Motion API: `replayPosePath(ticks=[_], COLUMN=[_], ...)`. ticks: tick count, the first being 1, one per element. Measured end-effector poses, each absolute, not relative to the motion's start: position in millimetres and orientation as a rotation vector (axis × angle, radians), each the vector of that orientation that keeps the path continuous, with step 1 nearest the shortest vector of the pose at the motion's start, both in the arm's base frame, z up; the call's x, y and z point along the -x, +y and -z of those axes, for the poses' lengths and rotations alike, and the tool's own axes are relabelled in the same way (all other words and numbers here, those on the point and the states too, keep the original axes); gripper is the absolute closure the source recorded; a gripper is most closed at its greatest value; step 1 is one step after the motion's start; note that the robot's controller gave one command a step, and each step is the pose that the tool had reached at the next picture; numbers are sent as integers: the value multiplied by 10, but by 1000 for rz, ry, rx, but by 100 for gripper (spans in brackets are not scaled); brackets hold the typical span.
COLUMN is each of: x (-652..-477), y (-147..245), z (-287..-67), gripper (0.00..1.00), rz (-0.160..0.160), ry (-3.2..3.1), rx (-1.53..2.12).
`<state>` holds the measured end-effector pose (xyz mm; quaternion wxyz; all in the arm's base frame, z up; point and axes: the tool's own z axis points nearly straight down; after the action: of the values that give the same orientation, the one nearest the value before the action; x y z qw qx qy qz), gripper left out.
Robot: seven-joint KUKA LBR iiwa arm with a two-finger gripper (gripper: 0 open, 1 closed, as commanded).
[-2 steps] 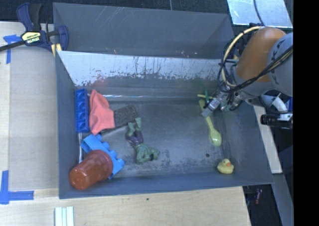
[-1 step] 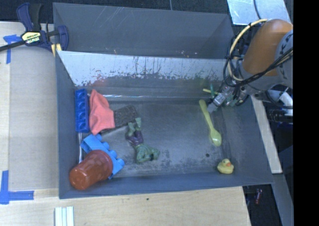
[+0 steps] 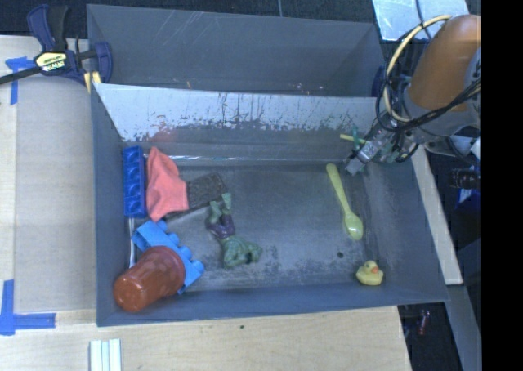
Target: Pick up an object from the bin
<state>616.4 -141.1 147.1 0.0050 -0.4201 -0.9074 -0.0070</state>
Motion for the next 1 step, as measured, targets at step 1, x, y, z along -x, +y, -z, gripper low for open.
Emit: replayPosePath(ticks=[1], x=[-6160], y=[-1413], z=[-1644], gripper=[100], rz=[21], ry=[-2841], rx=[1313])
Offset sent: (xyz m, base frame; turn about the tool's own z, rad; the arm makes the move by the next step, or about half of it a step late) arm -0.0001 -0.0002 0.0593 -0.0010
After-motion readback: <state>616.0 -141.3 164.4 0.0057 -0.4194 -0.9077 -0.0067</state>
